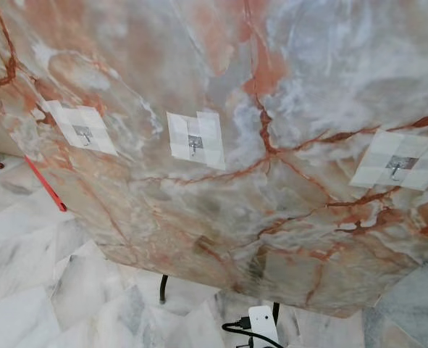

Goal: Hang keys on a hook

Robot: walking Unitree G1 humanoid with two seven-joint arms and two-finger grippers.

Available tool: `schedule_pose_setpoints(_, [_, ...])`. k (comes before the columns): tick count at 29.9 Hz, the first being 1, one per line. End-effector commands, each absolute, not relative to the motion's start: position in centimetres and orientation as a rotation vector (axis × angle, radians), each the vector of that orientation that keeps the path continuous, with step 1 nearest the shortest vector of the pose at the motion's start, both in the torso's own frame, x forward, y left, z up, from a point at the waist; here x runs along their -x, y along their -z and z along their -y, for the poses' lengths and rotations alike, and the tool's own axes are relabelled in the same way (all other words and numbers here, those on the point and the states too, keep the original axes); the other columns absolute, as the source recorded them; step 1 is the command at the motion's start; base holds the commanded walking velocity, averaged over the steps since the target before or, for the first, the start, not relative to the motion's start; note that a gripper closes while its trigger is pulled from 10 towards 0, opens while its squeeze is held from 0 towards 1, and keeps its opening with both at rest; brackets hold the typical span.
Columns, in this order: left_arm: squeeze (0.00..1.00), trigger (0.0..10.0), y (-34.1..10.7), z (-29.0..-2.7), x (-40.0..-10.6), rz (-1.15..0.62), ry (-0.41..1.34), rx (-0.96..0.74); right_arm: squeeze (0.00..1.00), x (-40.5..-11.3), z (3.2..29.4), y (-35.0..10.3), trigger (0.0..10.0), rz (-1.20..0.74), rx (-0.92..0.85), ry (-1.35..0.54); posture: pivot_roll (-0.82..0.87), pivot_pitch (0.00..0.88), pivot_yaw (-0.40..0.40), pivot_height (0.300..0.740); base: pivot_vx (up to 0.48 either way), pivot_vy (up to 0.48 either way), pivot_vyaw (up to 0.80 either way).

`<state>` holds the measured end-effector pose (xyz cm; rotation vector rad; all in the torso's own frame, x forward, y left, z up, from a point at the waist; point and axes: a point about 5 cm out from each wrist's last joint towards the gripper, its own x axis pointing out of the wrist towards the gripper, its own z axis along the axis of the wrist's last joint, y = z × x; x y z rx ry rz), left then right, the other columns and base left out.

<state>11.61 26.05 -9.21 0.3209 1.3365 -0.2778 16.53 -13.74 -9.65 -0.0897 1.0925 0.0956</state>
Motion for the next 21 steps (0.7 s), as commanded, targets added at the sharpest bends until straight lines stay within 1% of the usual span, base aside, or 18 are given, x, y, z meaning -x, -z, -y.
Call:
schedule_pose_setpoints(1, [0.00, 10.0, 9.7, -25.1, -10.2, -1.392, 0.401, -0.311, 0.00, -16.2, 13.5, 9.8, 10.0, -1.109, 0.097, -0.108, -0.07, 0.124, 0.039, 0.740, 0.000, 0.000, 0.00])
schedule_pose_setpoints(3, [0.00, 10.0, 9.6, -25.8, -10.6, -1.385, 0.353, -0.366, 0.00, -16.2, 13.5, 9.8, 10.0, -1.109, 0.096, -0.107, -0.07, 0.124, 0.039, 0.740, 0.000, 0.000, 0.00])
schedule_pose_setpoints(4, [0.00, 10.0, 9.3, -26.5, -11.0, -1.367, 0.253, -0.372, 0.00, -16.2, 13.5, 9.8, 10.0, -1.109, 0.096, -0.108, -0.07, 0.123, 0.039, 0.740, 0.000, 0.000, 0.00])
schedule_pose_setpoints(6, [0.00, 10.0, 9.3, -26.6, -11.2, -1.358, 0.210, -0.358, 0.00, -16.2, 13.5, 9.8, 10.0, -1.109, 0.097, -0.109, -0.07, 0.123, 0.039, 0.740, 0.000, 0.000, 0.00])
schedule_pose_setpoints(7, [0.00, 10.0, 9.2, -26.6, -11.3, -1.355, 0.209, -0.355, 0.00, -16.2, 13.5, 9.8, 10.0, -1.109, 0.097, -0.109, -0.08, 0.124, 0.039, 0.740, 0.000, 0.000, 0.00])
schedule_pose_setpoints(10, [0.00, 10.0, 9.1, -26.2, -12.0, -1.318, 0.188, -0.220, 0.00, -16.2, 13.5, 9.8, 10.0, -1.109, 0.096, -0.108, -0.07, 0.122, 0.037, 0.740, 0.000, 0.000, 0.00])
schedule_pose_setpoints(12, [0.00, 10.0, 9.0, -26.1, -12.3, -1.309, 0.191, -0.225, 0.00, -16.2, 13.6, 9.8, 10.0, -1.109, 0.098, -0.108, -0.07, 0.122, 0.036, 0.740, 0.000, 0.000, 0.00])
schedule_pose_setpoints(14, [0.00, 10.0, 9.0, -26.0, -12.6, -1.309, 0.217, -0.272, 0.00, -16.2, 13.6, 9.8, 10.0, -1.108, 0.099, -0.109, -0.07, 0.122, 0.036, 0.740, 0.000, 0.000, 0.00])
schedule_pose_setpoints(18, [0.00, 10.0, 8.9, -25.7, -13.2, -1.288, 0.217, -0.257, 0.00, -16.2, 13.6, 9.8, 10.0, -1.108, 0.100, -0.112, -0.07, 0.122, 0.036, 0.740, 0.000, 0.000, 0.00])
schedule_pose_setpoints(21, [0.00, 10.0, 8.6, -26.0, -13.8, -1.244, 0.196, -0.237, 0.00, -16.2, 13.6, 9.8, 10.0, -1.108, 0.100, -0.111, -0.07, 0.122, 0.036, 0.740, 0.000, 0.000, 0.00])
